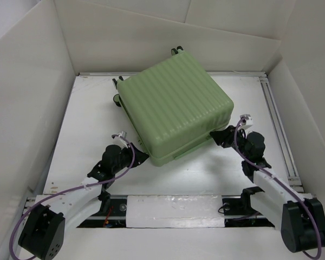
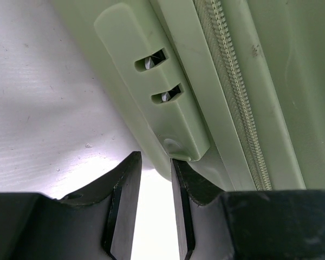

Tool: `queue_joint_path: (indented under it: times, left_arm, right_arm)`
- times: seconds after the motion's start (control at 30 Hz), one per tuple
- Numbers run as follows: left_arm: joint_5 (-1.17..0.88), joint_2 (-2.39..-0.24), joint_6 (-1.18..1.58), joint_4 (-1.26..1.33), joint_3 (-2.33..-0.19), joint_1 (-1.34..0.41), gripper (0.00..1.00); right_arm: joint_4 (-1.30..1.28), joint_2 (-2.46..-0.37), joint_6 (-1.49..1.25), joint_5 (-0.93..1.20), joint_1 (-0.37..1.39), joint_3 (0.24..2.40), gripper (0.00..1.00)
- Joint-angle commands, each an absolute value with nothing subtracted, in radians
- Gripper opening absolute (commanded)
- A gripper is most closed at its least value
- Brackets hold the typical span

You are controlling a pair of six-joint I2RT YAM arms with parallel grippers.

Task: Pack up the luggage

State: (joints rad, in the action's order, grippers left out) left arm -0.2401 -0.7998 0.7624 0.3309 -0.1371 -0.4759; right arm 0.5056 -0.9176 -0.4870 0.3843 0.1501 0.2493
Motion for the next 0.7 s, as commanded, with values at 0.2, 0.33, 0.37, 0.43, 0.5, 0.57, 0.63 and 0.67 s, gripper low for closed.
queue_joint_path:
  times: [0.2, 0.33, 0.37, 0.43, 0.5, 0.57, 0.63, 0.67]
  left_arm:
    - [-0.264, -0.779, 0.747, 0.428, -0.178, -0.479, 0.25]
    - [-0.264, -0.779, 0.747, 0.428, -0.178, -0.479, 0.25]
    - [-0.264, -0.779, 0.738, 0.428, -0.178, -0.479, 0.24]
    - [-0.264, -0.779, 0.738, 0.428, -0.178, -0.479, 0.24]
    - [-0.255, -0.779, 0.738, 0.428, -0.178, -0.479, 0.24]
    - [-0.255, -0.779, 0.738, 0.428, -0.178, -0.479, 0.24]
    - [-0.255, -0.779, 0.738, 0.428, -0.178, -0.479, 0.23]
    - [-0.255, -0.779, 0.738, 0.428, -0.178, -0.479, 0.23]
  right_arm:
    - [0.563, -0.887, -0.601, 0.249, 0.149, 0.204, 0.42]
    - [0.595, -0.908, -0.611, 0.239, 0.149, 0.204, 0.43]
    - [0.619, -0.920, -0.611, 0.259, 0.149, 0.204, 0.43]
    - [0.746, -0.966, -0.611, 0.287, 0.149, 0.190, 0.43]
    - [0.800, -1.008, -0.611, 0.343, 0.149, 0.201, 0.41]
    - [0.934, -1.083, -0.611, 0.382, 0.149, 0.201, 0.38]
    - [1.029, -1.156, -0.611, 0.439, 0.140, 0.189, 0.35]
    - [1.114, -1.178, -0.611, 0.439, 0.140, 0.189, 0.35]
